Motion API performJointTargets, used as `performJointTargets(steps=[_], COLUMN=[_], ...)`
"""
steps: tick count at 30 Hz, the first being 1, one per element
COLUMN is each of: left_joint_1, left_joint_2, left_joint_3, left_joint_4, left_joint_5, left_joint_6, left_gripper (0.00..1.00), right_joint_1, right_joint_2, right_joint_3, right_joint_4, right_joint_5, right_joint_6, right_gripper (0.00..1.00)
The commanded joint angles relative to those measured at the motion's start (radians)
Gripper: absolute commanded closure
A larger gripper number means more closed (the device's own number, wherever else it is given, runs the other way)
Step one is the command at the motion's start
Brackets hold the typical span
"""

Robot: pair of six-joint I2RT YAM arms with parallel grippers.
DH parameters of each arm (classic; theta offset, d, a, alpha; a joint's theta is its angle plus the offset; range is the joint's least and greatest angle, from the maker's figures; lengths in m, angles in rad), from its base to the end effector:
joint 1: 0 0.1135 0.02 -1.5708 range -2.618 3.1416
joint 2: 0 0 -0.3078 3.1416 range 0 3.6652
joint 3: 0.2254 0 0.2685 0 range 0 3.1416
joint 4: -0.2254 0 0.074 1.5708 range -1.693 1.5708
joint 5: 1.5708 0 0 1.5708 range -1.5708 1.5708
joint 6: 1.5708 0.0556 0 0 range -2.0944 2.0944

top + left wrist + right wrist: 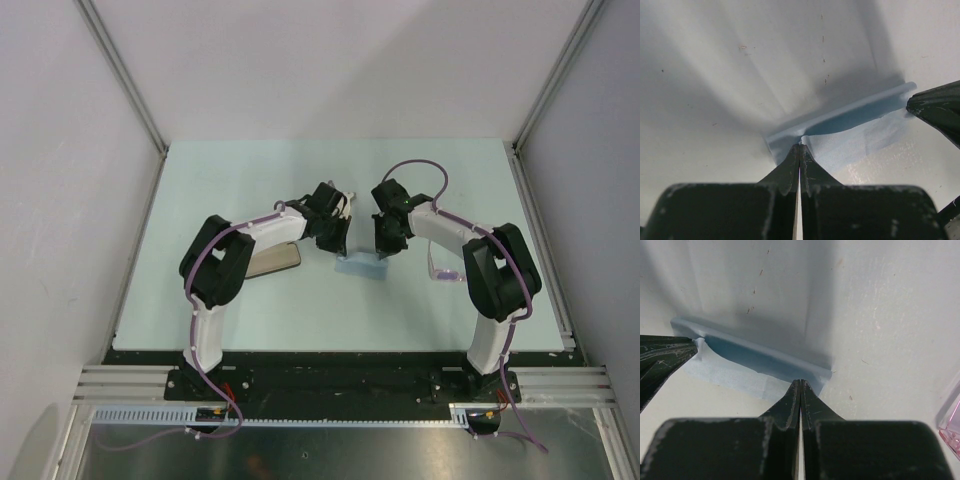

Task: Organize the sunglasses
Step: Fold the glasses cleaning cloth at the center of the board.

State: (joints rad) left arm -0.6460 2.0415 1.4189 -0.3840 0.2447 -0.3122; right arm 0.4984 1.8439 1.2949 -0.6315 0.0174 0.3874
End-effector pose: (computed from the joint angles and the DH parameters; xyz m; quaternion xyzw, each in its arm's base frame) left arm 0.3717 -0.2971 0.1758 0.1919 0.9344 -0.2314 0.1911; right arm 0.3579 0.1936 0.2047 -0.0527 0.9796 0.0754 0.1789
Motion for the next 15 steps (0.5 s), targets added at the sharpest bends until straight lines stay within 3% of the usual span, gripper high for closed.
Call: performJointTargets(steps=[1, 15], left_joint_1=[-0.007, -0.011], left_joint_2=[-0.060, -0.067], left_joint_3=[-0.006, -0.029], left_joint_4=[0.011, 0.016], left_joint_5=[0.030, 0.042], left_joint_6=[0.024, 0.022], left_gripper=[1.00, 1.00], right_joint_1=[0.005, 0.003], right_joint_2=[-0.051, -0.061], right_joint_3=[-0.002, -0.002], right_joint_4=[-0.004, -0.011], right_joint_5=[0.001, -0.005], right_joint_6=[-0.015, -0.042], right_gripper=[1.00, 0.97])
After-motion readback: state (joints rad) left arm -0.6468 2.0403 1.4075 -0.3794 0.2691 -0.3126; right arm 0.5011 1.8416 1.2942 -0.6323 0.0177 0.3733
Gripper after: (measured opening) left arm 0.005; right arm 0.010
